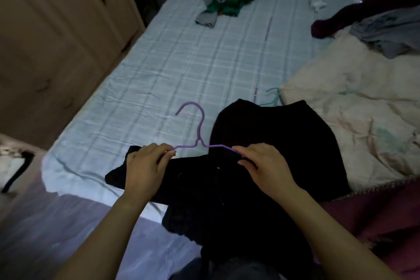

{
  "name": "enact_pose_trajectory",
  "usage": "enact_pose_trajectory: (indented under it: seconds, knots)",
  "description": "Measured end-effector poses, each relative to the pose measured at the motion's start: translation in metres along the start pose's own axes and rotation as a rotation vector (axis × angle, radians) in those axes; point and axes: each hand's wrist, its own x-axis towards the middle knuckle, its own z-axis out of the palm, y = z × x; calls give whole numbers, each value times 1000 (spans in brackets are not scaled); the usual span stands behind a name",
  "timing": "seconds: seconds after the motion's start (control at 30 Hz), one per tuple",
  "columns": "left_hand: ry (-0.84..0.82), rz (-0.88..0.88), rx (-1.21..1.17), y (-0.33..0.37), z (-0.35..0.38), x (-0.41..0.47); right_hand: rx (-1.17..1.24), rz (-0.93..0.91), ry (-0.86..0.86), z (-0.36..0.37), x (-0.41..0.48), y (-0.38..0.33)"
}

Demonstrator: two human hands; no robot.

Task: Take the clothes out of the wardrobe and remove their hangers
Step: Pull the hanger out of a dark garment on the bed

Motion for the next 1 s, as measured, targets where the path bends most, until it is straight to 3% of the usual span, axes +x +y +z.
enact_pose_trajectory:
  seconds: [0.23,0.47,0.73,1.0]
  knots:
    - [175,-192,-28,-97,-137,-118,91,-314,-60,44,23,-165]
    - [332,-561,-90,-197,-221,-259,300,-656,-169,120,40,-333]
    - [576,-681,92,-288,-316,-312,476,-719,-233,184,104,-482]
    - [652,-789,383,-445,-412,-285,647,-798,-151,260,235,-633]
